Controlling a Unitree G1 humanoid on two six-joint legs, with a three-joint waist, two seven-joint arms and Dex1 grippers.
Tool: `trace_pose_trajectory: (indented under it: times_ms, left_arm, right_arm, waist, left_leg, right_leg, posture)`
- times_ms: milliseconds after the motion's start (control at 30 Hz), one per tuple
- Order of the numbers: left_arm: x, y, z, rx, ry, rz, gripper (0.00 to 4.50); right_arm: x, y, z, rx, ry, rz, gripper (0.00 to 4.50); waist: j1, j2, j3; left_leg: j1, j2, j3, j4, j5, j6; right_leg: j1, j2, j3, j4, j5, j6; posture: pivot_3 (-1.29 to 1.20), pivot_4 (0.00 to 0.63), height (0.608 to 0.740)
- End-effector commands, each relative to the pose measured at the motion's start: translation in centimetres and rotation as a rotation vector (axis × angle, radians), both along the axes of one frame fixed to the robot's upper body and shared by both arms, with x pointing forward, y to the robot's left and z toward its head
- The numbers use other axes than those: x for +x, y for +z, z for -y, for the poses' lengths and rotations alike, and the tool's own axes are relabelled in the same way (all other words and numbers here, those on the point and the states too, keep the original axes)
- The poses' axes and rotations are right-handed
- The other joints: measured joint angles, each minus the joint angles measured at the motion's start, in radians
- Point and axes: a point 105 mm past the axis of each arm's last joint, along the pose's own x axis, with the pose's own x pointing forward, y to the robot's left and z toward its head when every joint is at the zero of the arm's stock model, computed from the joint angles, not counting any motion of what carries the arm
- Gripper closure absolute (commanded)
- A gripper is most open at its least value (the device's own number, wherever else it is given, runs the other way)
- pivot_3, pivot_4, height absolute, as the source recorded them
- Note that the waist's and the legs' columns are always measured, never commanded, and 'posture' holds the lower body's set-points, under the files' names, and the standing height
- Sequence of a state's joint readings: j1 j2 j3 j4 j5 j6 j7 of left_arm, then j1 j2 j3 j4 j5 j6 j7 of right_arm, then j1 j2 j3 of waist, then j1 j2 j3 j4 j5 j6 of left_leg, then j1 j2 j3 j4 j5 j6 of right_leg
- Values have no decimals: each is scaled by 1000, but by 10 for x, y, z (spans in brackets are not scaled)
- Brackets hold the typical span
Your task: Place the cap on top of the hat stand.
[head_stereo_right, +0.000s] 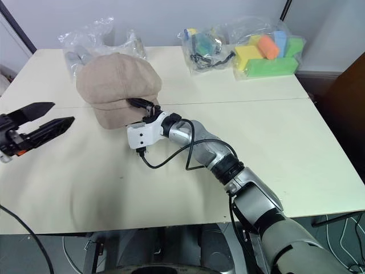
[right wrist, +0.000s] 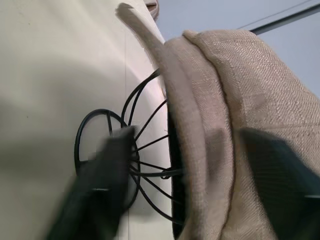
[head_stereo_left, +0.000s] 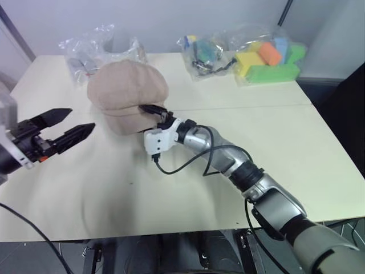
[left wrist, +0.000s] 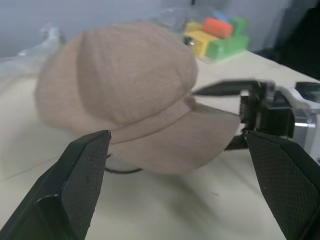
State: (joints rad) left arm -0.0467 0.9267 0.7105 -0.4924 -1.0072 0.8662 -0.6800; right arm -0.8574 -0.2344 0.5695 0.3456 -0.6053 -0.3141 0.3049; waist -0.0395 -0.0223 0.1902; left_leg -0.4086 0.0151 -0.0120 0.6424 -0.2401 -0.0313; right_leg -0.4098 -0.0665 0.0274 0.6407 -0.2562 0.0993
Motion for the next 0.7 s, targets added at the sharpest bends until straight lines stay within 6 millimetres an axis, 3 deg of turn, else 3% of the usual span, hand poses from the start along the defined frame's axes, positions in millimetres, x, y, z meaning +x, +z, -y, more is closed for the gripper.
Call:
trace_pose_trajectory:
  times_ms: [33,233,333,433,533,700]
  left_arm:
    - [1,4,26,134,-67,71,0]
    - [9,-2,57,352,-105,175,0]
    - [18,-18,69,620,-80,256,0]
    - [30,-28,76,776,-16,332,0]
    - [39,-39,82,932,46,423,0]
    - [54,-47,95,978,120,502,0]
  right_arm:
    - [-13,10,19,30,35,-3,249]
    - [-31,23,77,31,27,-61,249]
    - [-33,32,128,72,-41,-313,249]
    - [-45,45,155,188,-32,-669,105]
    - [-68,61,168,230,27,-981,105]
    - [-101,99,167,277,178,-1217,105]
  waist:
    - [2,0,0]
    - [4,0,0]
    - [5,1,1]
    - [10,1,2]
    - [16,2,2]
    - [27,3,3]
  left_leg:
    - [0,0,0,0,0,0]
    - [0,-1,1,0,0,0]
    - [0,0,1,0,0,0]
    - [0,0,1,0,0,1]
    - [0,1,1,0,0,1]
    - [0,2,1,0,-1,2]
  right_leg:
    - [0,0,0,-1,0,0]
    - [1,0,0,-2,0,0]
    - [1,1,0,-2,0,0]
    - [2,1,0,-3,0,0]
    - [2,2,1,-4,0,0]
    - [2,3,1,-5,0,0]
  posture:
    - [0,150,740]
    - [0,150,740]
    - [0,150,740]
    - [0,150,740]
    - [0,150,740]
    - [0,150,740]
